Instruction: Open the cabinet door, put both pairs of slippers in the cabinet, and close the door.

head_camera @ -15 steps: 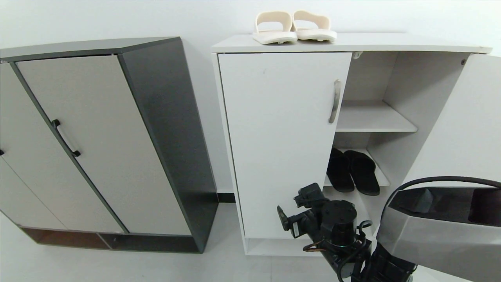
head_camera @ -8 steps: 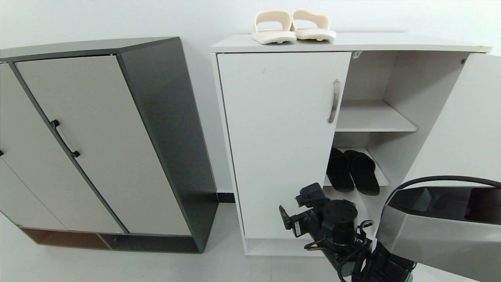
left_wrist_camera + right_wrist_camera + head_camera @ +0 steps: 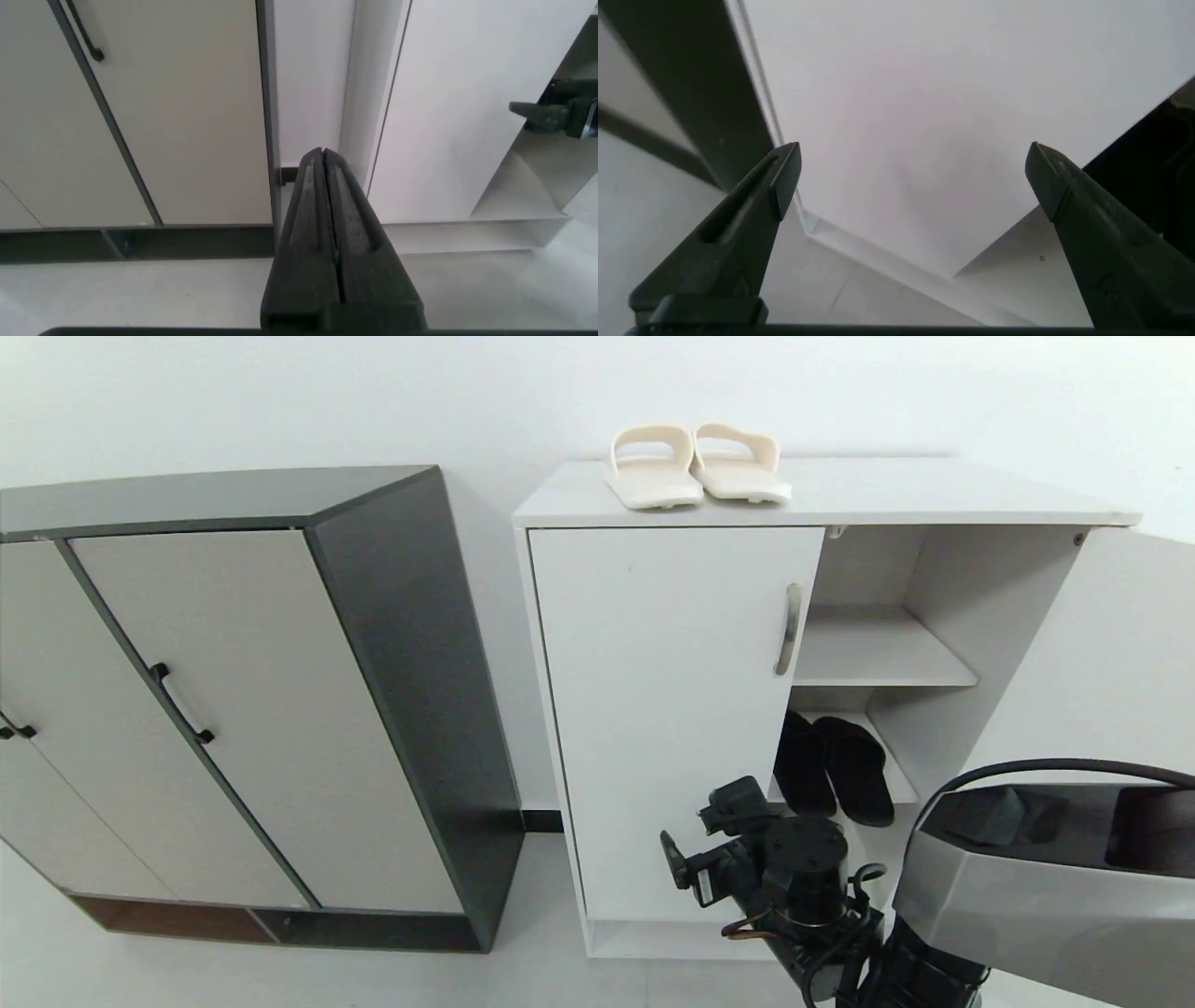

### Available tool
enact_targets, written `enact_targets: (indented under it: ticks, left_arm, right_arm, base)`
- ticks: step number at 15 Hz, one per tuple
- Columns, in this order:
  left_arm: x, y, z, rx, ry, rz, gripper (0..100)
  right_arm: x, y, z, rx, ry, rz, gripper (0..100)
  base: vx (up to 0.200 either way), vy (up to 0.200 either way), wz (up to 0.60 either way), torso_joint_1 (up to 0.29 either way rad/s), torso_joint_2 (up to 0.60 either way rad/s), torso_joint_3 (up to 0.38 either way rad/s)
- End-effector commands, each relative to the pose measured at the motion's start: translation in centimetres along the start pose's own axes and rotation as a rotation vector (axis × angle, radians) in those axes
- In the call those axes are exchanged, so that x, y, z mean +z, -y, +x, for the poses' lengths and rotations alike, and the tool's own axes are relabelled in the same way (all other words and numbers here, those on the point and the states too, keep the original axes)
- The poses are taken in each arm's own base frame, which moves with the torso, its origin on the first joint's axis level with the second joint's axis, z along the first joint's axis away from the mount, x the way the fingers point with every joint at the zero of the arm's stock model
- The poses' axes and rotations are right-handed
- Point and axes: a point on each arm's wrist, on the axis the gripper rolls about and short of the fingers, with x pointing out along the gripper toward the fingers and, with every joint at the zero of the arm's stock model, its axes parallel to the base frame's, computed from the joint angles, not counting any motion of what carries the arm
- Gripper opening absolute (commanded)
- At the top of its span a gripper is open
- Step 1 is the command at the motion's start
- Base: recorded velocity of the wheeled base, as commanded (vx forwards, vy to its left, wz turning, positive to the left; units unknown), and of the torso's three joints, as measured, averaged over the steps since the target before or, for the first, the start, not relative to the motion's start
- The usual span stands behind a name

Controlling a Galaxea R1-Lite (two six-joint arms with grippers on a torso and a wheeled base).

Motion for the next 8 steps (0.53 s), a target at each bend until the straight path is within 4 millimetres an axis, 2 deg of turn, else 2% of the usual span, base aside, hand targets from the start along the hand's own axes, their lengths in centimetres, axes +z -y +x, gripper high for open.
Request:
enact_targets:
  ticks: [1, 8]
  left_arm:
    - [-0.01, 0.00, 0.01, 0.000, -0.003, 0.000, 0]
    - [-0.01, 0.00, 0.01, 0.000, -0.003, 0.000, 0]
  right_arm:
    - [-0.02, 0.04, 0.01, -0.002, -0.001, 0.000, 100]
    - [-0.03, 0.04, 0.01, -0.002, -0.002, -0.002, 100]
  base:
    - [0.000, 0.000, 0.00, 0.105, -0.47, -0.344]
    - [0.000, 0.000, 0.00, 0.134, -0.46, -0.330]
